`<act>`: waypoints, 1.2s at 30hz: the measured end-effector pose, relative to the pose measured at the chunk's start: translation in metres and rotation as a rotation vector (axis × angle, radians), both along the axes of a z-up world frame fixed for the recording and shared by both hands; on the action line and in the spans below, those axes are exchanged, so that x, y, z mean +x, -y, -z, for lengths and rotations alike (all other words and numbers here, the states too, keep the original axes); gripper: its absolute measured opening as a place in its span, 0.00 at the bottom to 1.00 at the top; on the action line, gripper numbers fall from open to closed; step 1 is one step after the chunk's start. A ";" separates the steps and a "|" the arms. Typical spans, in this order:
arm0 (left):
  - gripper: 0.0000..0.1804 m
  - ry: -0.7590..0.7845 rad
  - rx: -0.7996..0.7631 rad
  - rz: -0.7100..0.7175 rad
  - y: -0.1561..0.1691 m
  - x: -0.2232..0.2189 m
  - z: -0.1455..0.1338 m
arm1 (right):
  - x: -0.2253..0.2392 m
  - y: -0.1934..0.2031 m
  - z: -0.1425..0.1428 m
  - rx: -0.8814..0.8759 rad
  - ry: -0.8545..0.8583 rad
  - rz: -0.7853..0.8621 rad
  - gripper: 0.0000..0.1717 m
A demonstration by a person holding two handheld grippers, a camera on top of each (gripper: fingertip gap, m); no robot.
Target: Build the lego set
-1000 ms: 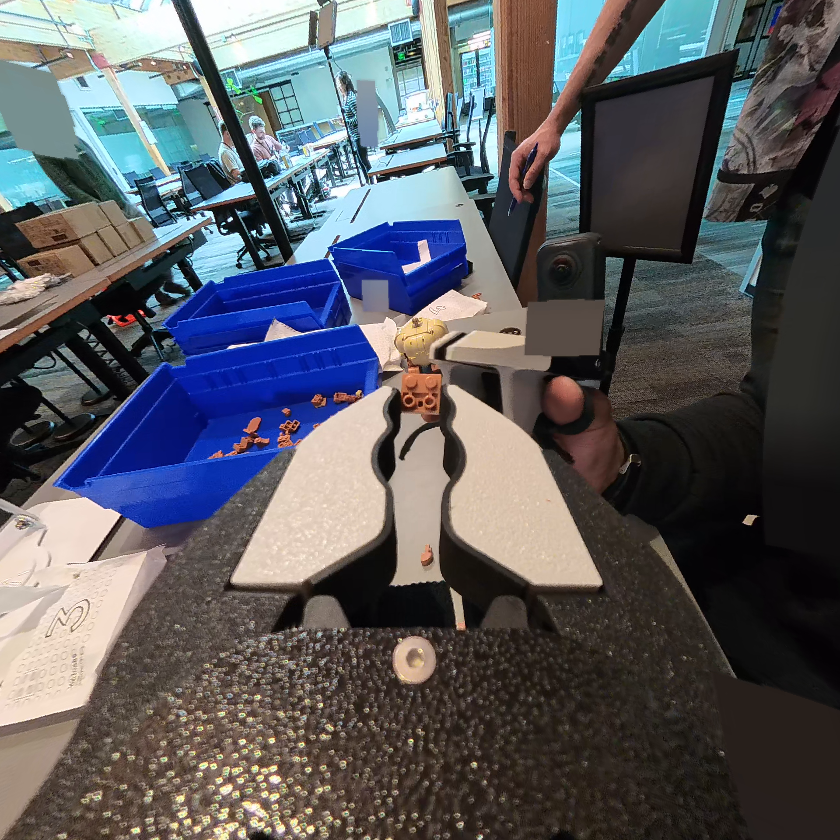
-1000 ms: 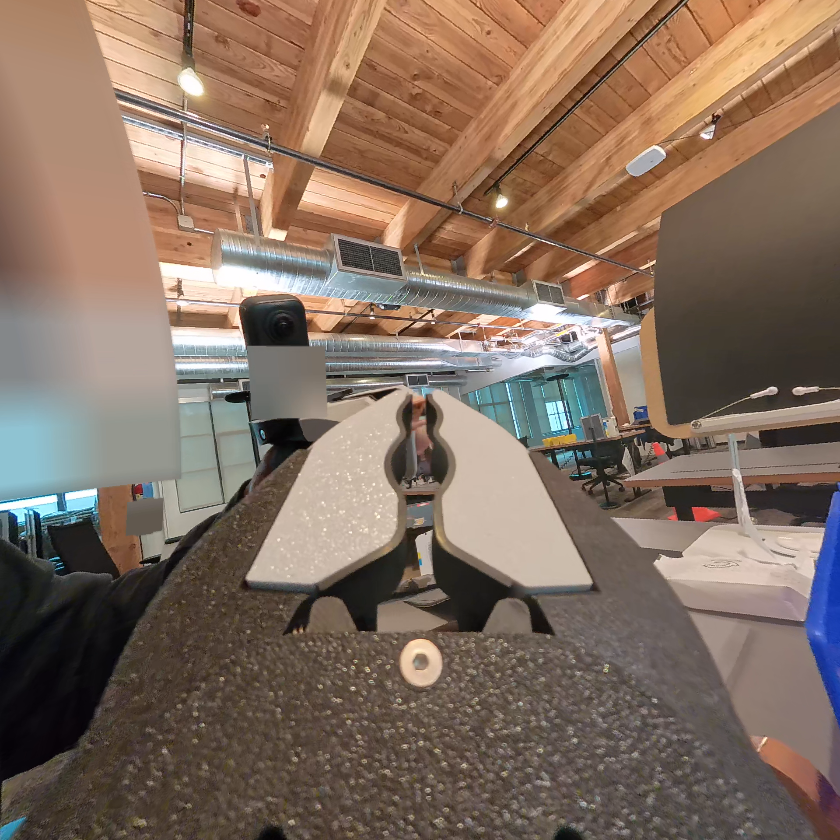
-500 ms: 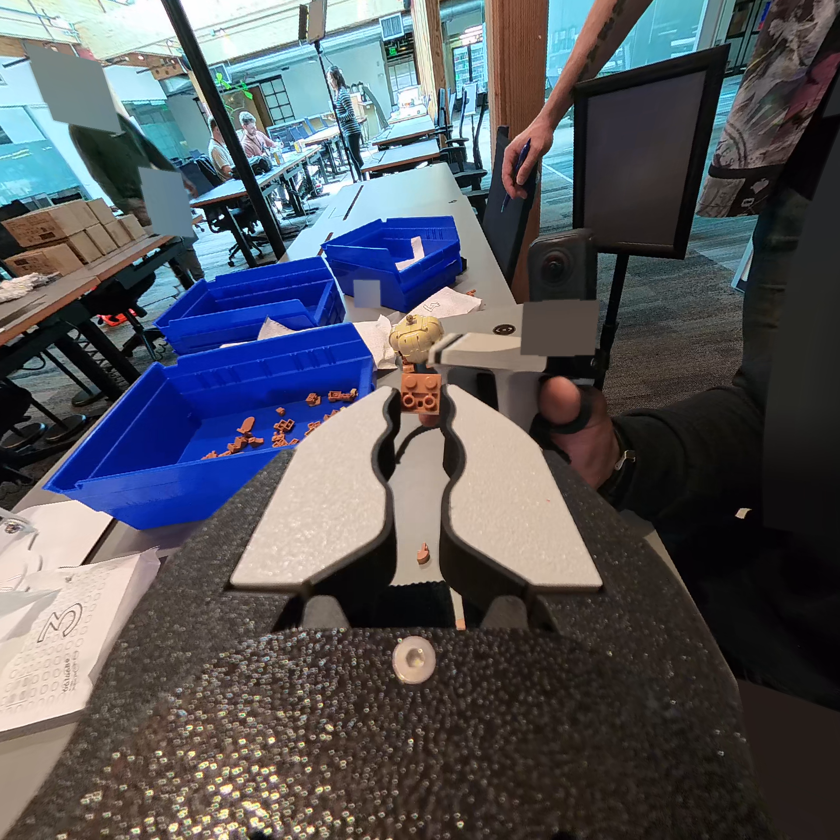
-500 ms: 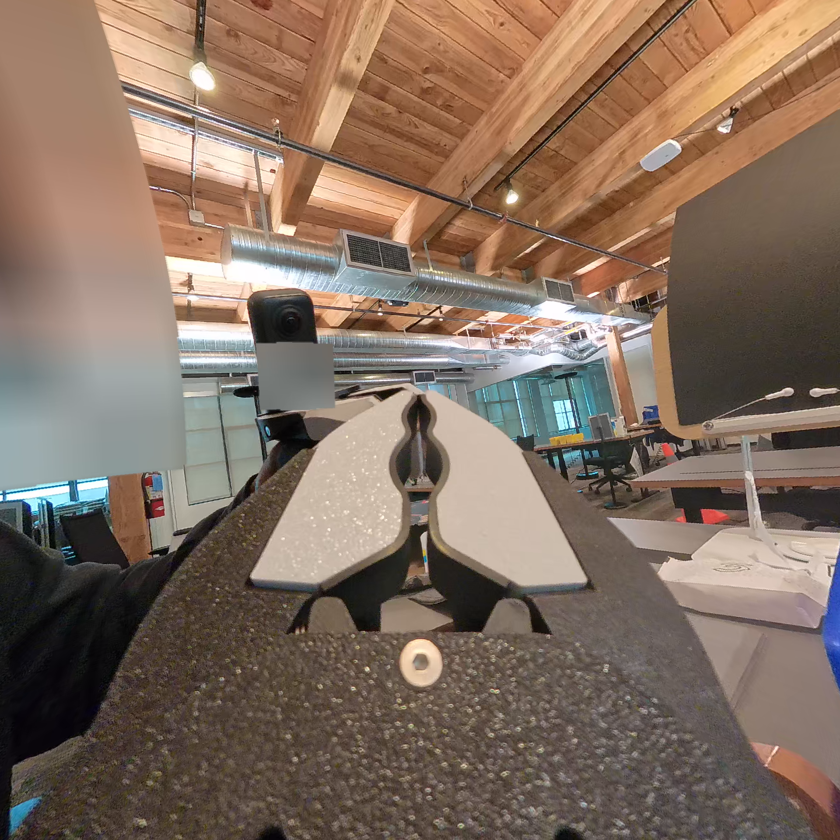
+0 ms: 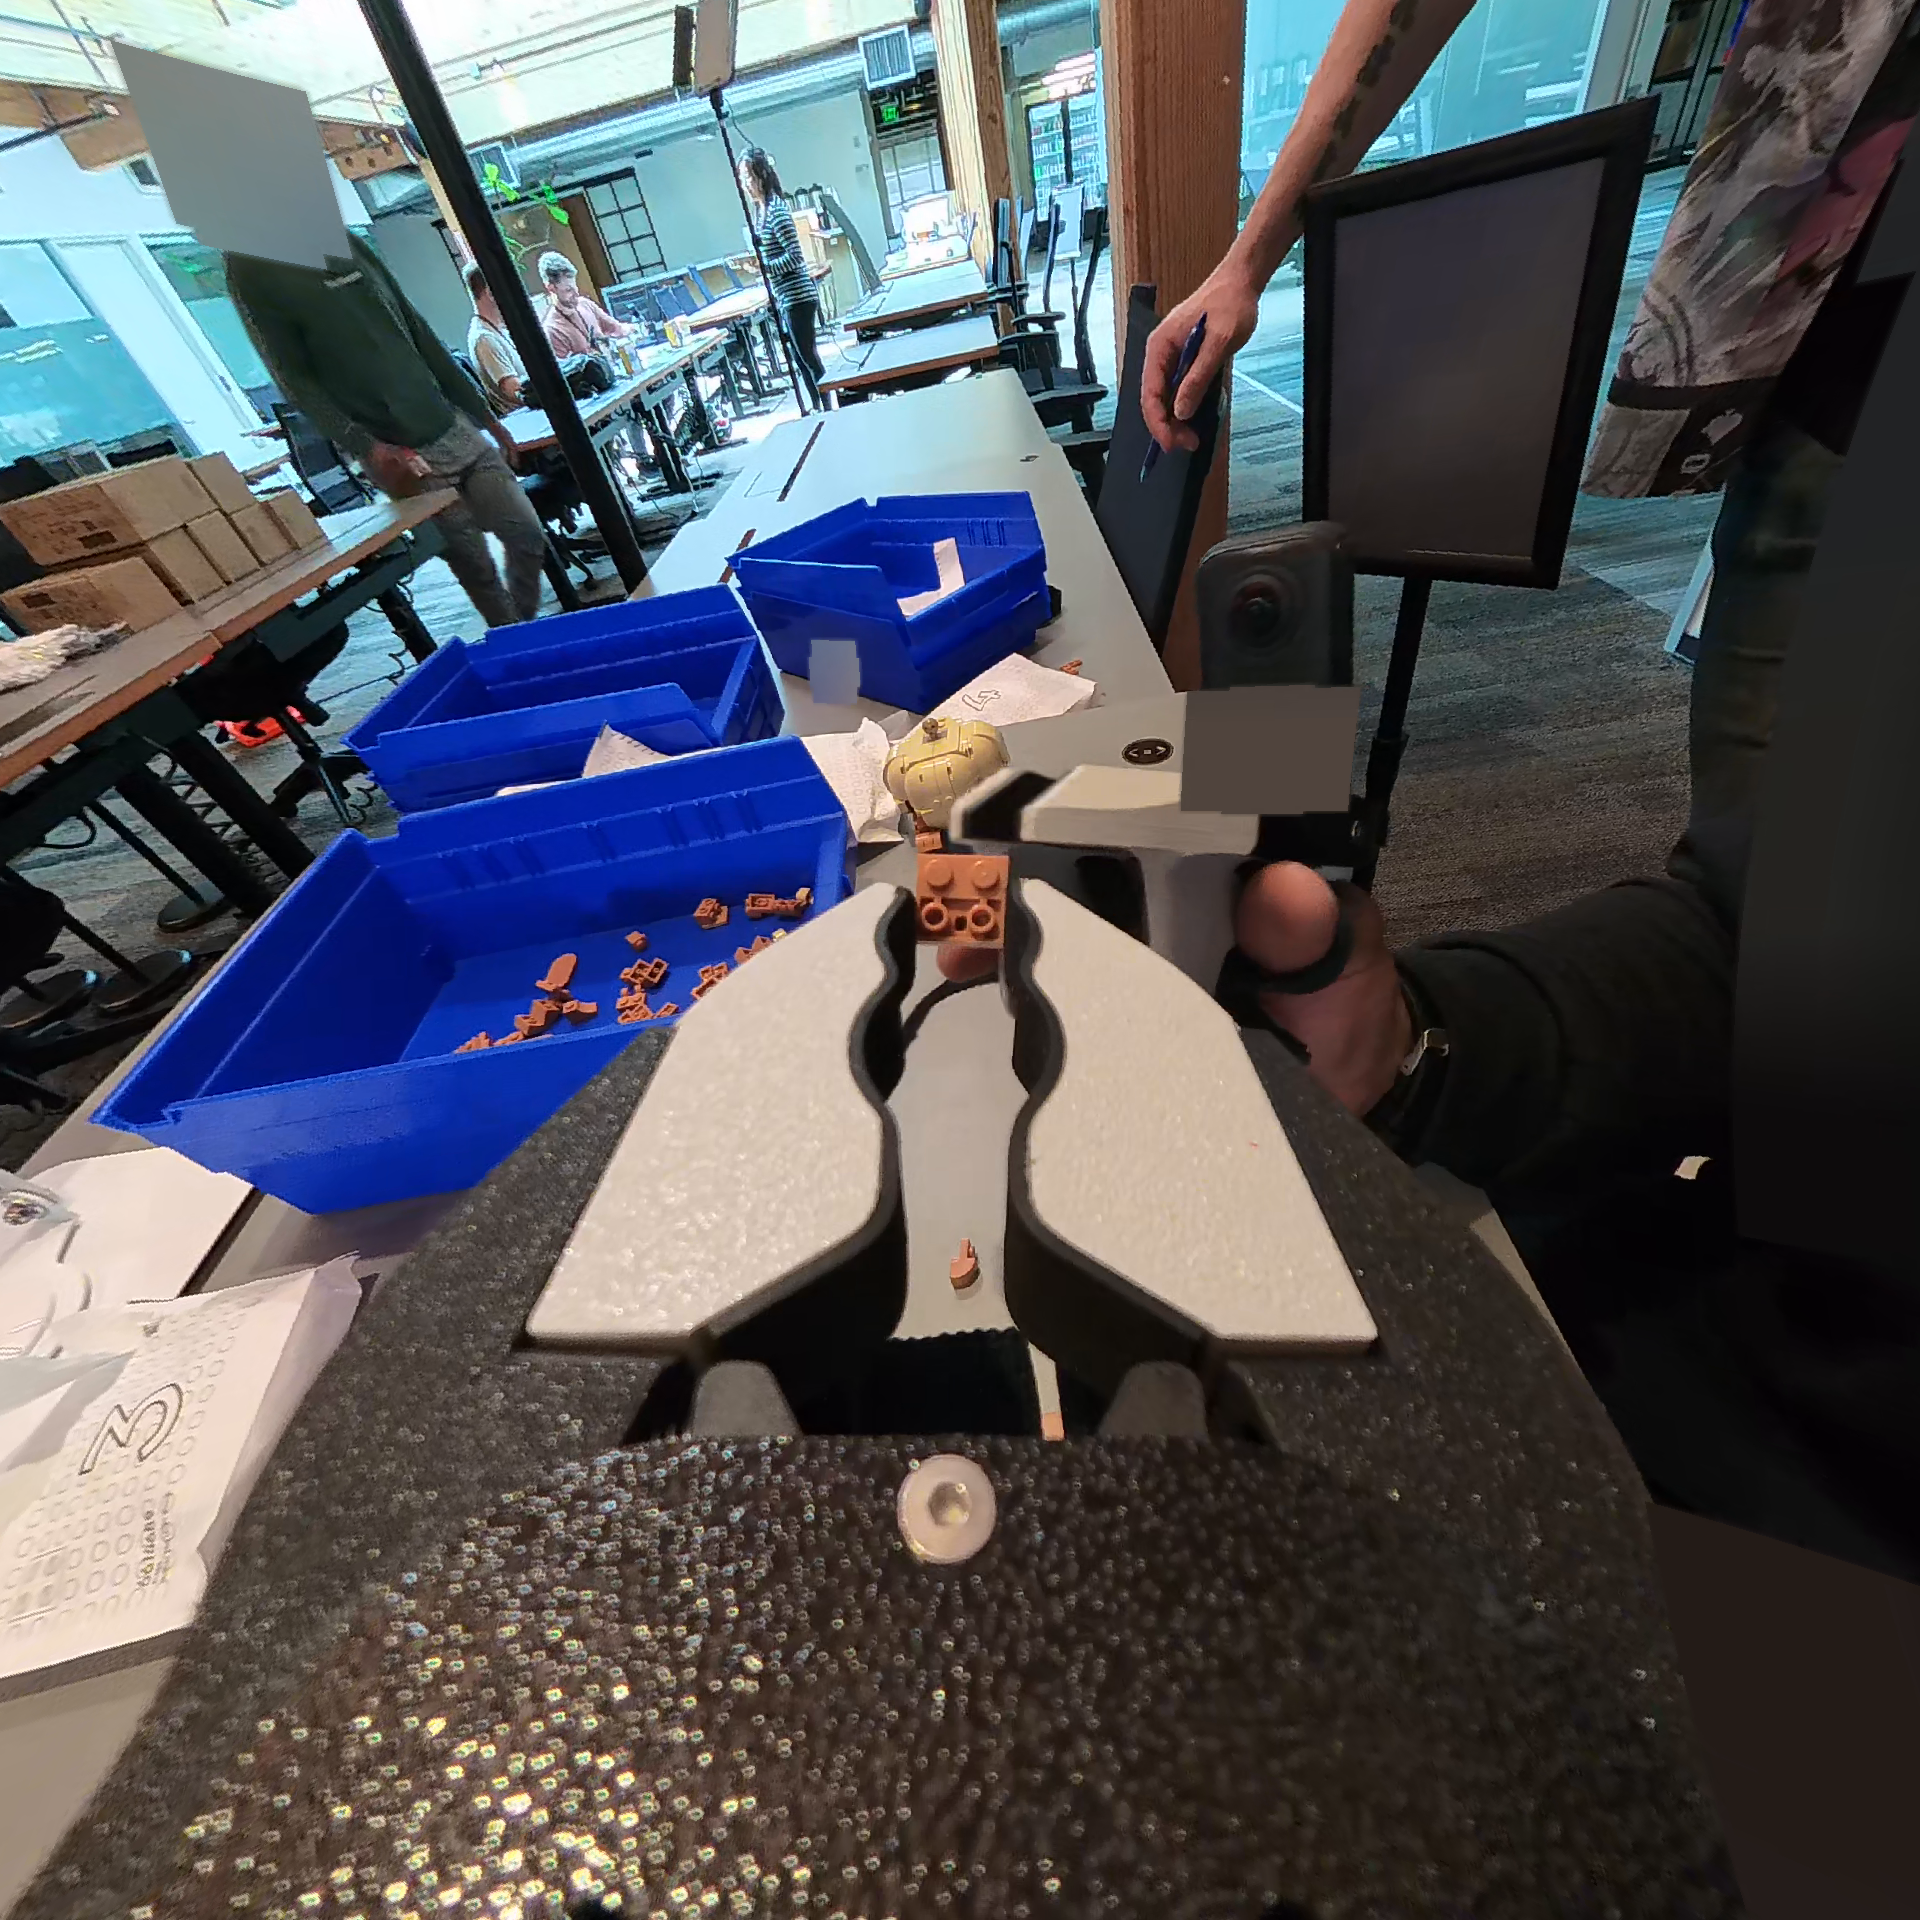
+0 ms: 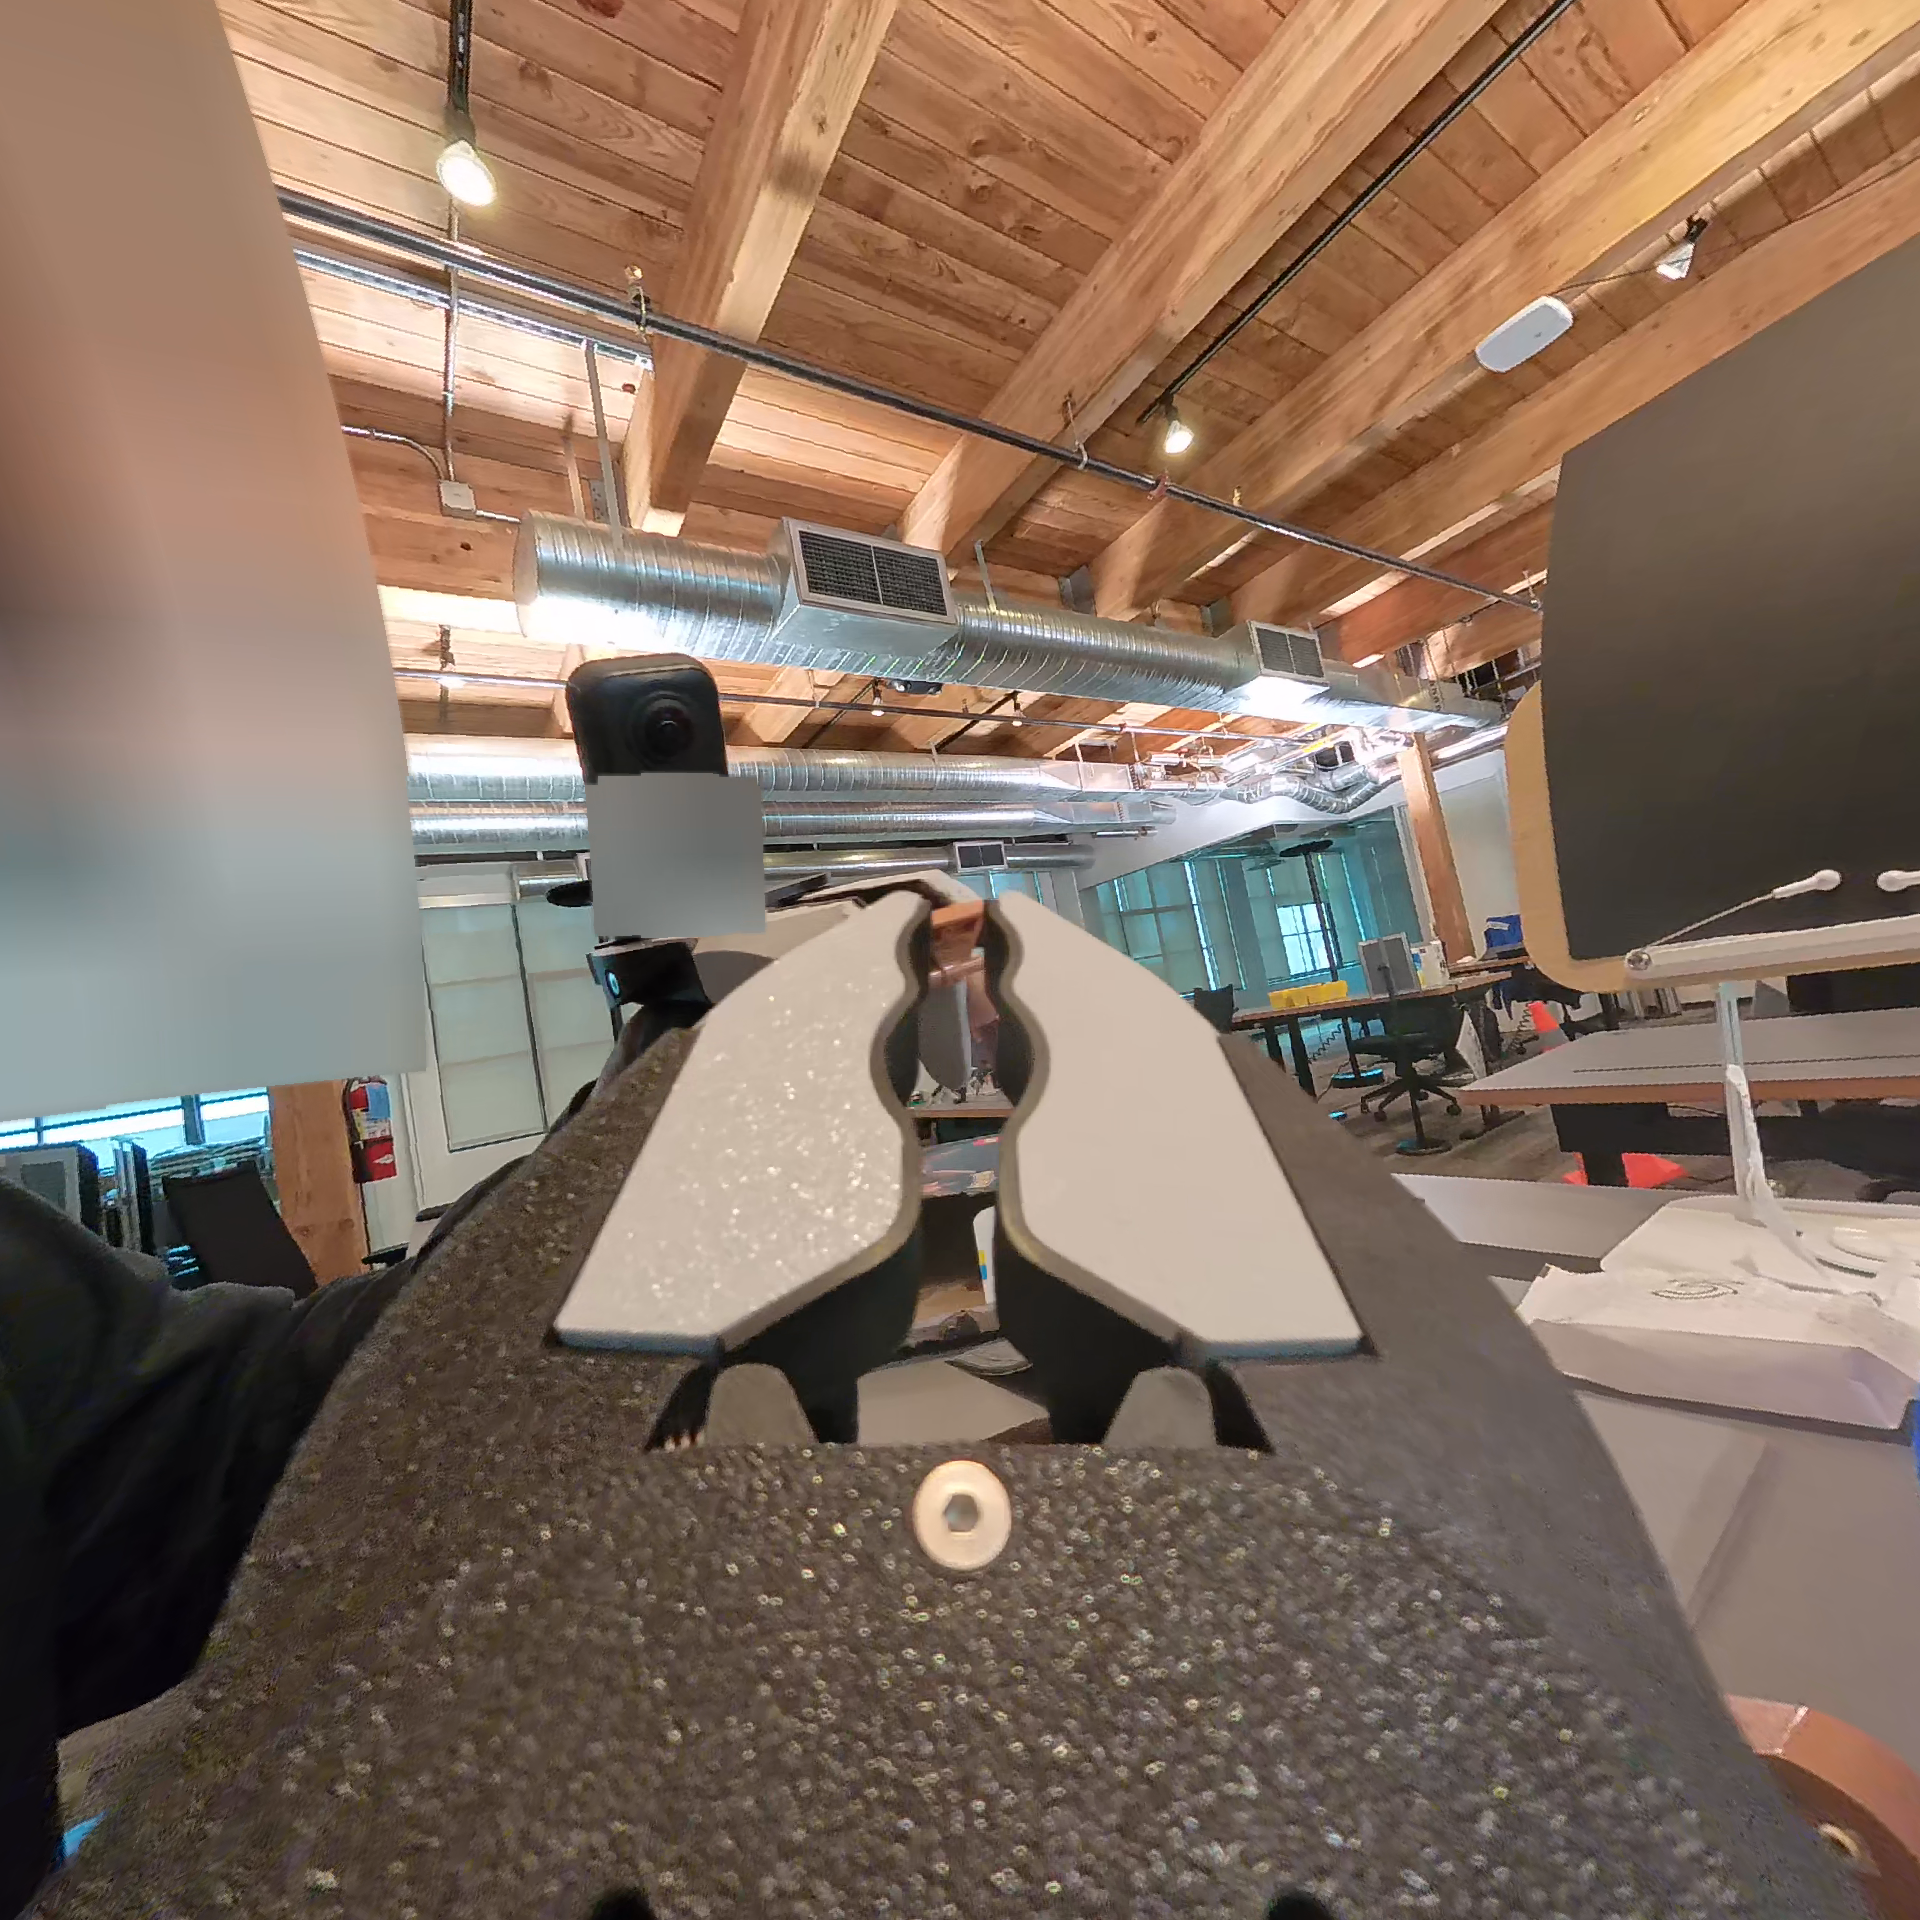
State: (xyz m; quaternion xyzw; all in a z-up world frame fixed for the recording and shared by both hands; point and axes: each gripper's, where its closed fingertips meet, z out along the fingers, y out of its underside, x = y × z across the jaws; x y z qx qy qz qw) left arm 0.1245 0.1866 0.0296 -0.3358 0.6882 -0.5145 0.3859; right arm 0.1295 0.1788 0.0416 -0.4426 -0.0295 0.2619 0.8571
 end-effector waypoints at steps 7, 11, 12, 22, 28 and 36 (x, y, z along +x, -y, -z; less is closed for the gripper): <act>0.09 0.000 0.000 0.001 0.000 0.000 0.000 | 0.000 0.000 0.000 0.005 -0.001 -0.005 0.01; 0.09 0.000 0.000 0.003 0.000 0.000 -0.001 | 0.000 0.000 0.000 0.004 -0.003 -0.002 0.06; 0.09 -0.001 -0.001 0.003 0.000 0.000 -0.001 | 0.000 0.000 0.000 0.004 -0.004 -0.004 0.04; 0.09 -0.004 -0.014 0.012 0.002 0.000 0.000 | 0.021 0.003 -0.002 0.028 -0.165 -0.052 0.09; 0.09 -0.011 -0.025 0.015 0.001 0.001 0.002 | 0.030 0.002 0.000 0.017 -0.227 -0.090 0.10; 0.09 -0.018 -0.022 0.019 0.000 0.001 0.004 | 0.011 -0.002 0.002 -0.013 -0.106 -0.071 0.11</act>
